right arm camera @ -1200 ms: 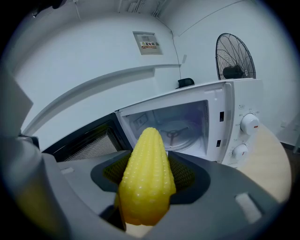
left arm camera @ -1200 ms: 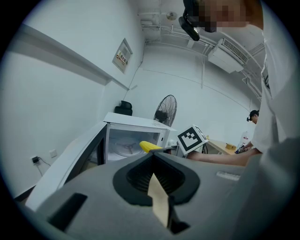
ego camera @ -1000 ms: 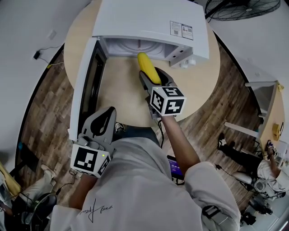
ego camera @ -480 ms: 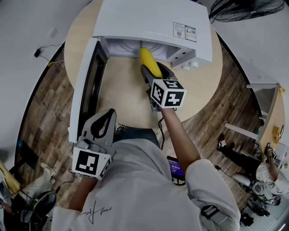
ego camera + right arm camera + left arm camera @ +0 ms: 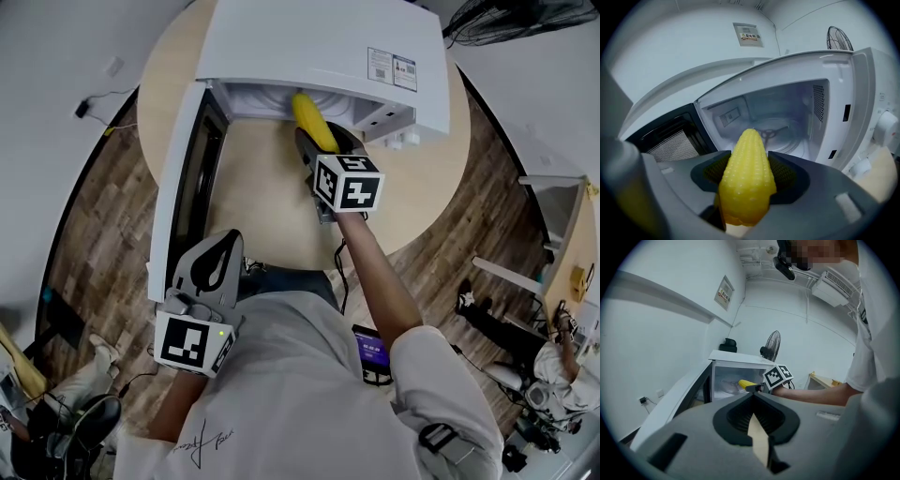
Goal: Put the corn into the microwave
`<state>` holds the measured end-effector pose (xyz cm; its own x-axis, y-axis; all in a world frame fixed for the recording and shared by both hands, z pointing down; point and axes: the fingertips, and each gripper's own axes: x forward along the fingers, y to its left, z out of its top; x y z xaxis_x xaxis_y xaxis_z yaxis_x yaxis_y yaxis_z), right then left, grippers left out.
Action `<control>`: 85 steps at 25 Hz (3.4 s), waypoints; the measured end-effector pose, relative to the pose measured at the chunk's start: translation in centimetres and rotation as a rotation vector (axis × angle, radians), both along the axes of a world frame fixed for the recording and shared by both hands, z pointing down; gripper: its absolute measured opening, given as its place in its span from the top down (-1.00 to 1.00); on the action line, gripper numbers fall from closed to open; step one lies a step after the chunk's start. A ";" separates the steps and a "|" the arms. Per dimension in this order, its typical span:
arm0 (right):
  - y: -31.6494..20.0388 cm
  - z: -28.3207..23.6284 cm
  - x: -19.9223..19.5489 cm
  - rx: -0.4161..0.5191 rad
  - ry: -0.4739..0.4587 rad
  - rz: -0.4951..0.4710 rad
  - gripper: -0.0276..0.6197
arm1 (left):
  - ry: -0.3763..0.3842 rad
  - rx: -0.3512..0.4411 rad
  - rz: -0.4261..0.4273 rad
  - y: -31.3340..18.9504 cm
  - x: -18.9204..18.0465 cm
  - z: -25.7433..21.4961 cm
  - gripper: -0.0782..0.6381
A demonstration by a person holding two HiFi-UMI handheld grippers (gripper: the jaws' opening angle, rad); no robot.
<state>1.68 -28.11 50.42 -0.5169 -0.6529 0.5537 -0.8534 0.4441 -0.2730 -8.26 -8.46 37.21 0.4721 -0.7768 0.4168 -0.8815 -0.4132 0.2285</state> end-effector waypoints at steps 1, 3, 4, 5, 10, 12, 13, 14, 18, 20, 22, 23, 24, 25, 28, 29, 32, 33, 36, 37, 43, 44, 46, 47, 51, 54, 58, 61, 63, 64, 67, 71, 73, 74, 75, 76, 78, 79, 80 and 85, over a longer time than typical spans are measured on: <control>-0.2 0.1 -0.2 0.001 0.002 -0.002 0.11 | -0.002 -0.001 -0.004 -0.1 -0.1 0.0 0.81; -0.6 0.3 -0.3 0.001 0.007 -0.005 0.11 | -0.008 -0.006 -0.011 -0.1 -0.2 0.1 0.81; -0.7 0.4 -0.4 0.001 0.009 -0.006 0.11 | -0.011 -0.008 -0.014 -0.2 -0.2 0.2 0.81; -0.8 0.6 -0.4 0.002 0.012 -0.007 0.11 | -0.013 -0.009 -0.015 -0.3 -0.1 0.2 0.81; -1.9 0.9 -0.7 0.008 0.020 -0.012 0.11 | -0.014 -0.010 -0.023 -0.7 -0.1 0.0 0.81; -2.3 0.8 -0.8 0.018 0.021 -0.012 0.11 | -0.019 -0.015 -0.023 -0.8 -0.1 0.1 0.81; -2.5 0.8 -0.8 0.024 0.022 -0.012 0.11 | -0.022 -0.018 -0.023 -0.9 -0.1 0.1 0.81; -2.7 0.8 -0.9 0.027 0.024 -0.013 0.11 | -0.025 -0.020 -0.022 -0.9 -0.1 0.2 0.81; -3.5 1.4 -0.9 0.027 0.025 -0.003 0.11 | -0.031 -0.024 -0.025 -1.1 -0.1 0.2 0.81; -3.9 1.4 -1.0 0.032 0.026 0.001 0.11 | -0.019 -0.028 -0.030 -1.2 -0.1 0.2 0.81; -4.4 1.3 -1.2 0.041 0.030 -0.001 0.11 | -0.003 -0.034 -0.036 -1.4 -0.2 0.2 0.81; -4.6 1.3 -1.3 0.044 0.031 -0.001 0.11 | 0.000 -0.037 -0.039 -1.5 -0.2 0.2 0.81; -4.9 1.3 -1.3 0.047 0.032 -0.001 0.11 | 0.001 -0.039 -0.041 -1.5 -0.2 0.3 0.81; -5.1 1.3 -1.4 0.050 0.032 -0.001 0.11 | 0.002 -0.041 -0.043 -1.5 -0.3 0.4 0.81; -5.8 1.5 -1.4 0.053 0.039 0.004 0.11 | 0.004 -0.046 -0.043 -1.4 -0.3 0.5 0.81; -6.0 1.6 -1.4 0.053 0.043 0.006 0.11 | 0.006 -0.048 -0.043 -1.4 -0.4 0.5 0.81; -6.7 2.0 -1.6 0.055 0.054 0.009 0.11 | 0.003 -0.053 -0.046 -1.4 -0.7 0.6 0.81; -6.9 2.1 -1.7 0.057 0.058 0.009 0.11 | 0.001 -0.054 -0.048 -1.4 -0.8 0.6 0.81; -7.5 2.7 -1.8 0.056 0.072 0.011 0.11 | -0.005 -0.057 -0.056 -1.5 -0.9 0.6 0.81; -7.6 2.9 -1.8 0.055 0.076 0.012 0.11 | -0.007 -0.058 -0.059 -1.5 -1.0 0.7 0.81; -8.4 3.7 -2.3 0.054 0.091 0.016 0.11 | -0.020 -0.071 -0.067 -1.2 -1.1 0.9 0.81; -8.6 3.8 -2.3 0.056 0.098 0.015 0.11 | -0.020 -0.072 -0.069 -1.3 -1.1 1.0 0.81; -9.0 3.8 -2.4 0.062 0.109 0.013 0.11 | -0.018 -0.077 -0.071 -1.3 -1.2 1.1 0.81; -9.2 3.7 -2.4 0.067 0.112 0.011 0.11 | -0.015 -0.081 -0.072 -1.3 -1.1 1.2 0.81; -10.1 3.6 -2.8 0.088 0.134 -0.001 0.11 | -0.009 -0.092 -0.068 -1.2 -0.8 1.5 0.81; -10.5 3.7 -3.0 0.097 0.145 -0.005 0.11 | -0.009 -0.093 -0.066 -1.2 -0.5 1.5 0.81; -10.7 4.3 -3.0 0.097 0.156 -0.005 0.11 | -0.019 -0.093 -0.071 -1.3 -0.4 1.6 0.81; -10.6 4.8 -3.1 0.096 0.160 -0.002 0.11 | -0.027 -0.097 -0.070 -1.2 -0.3 1.7 0.81; -10.7 4.8 -3.1 0.102 0.163 0.000 0.11 | -0.027 -0.096 -0.069 -1.2 -0.3 1.7 0.81; -10.8 4.8 -3.1 0.107 0.166 0.002 0.11 | -0.028 -0.096 -0.070 -1.2 -0.3 1.7 0.81; -10.9 4.8 -3.2 0.120 0.182 0.000 0.11 | -0.027 -0.097 -0.072 -1.0 -0.4 1.6 0.81; -11.3 4.8 -3.2 0.140 0.225 -0.019 0.11 | -0.018 -0.091 -0.066 -1.0 -0.2 1.5 0.81; -11.6 4.8 -3.3 0.150 0.239 -0.023 0.11 | -0.020 -0.090 -0.066 -1.0 -0.2 1.5 0.81; -11.7 4.8 -3.3 0.153 0.242 -0.023 0.11 | -0.021 -0.087 -0.068 -0.9 -0.2 1.5 0.81; -11.8 4.8 -3.4 0.156 0.245 -0.022 0.11 | -0.021 -0.080 -0.073 -0.9 -0.2 1.3 0.81; -11.8 4.9 -3.4 0.160 0.248 -0.022 0.11 | -0.020 -0.072 -0.078 -0.9 -0.2 1.2 0.81; -12.0 5.0 -3.4 0.168 0.260 -0.022 0.11 | -0.018 -0.064 -0.085 -1.0 -0.3 1.0 0.81; -12.0 5.1 -3.4 0.172 0.269 -0.023 0.11 | -0.018 -0.063 -0.087 -1.0 -0.4 0.9 0.81; -12.0 5.2 -3.4 0.177 0.279 -0.024 0.11 | -0.018 -0.062 -0.088 -1.0 -0.4 0.9 0.81; -12.1 5.5 -3.3 0.194 0.320 -0.028 0.11 | -0.014 -0.061 -0.086 -1.1 -0.4 1.0 0.81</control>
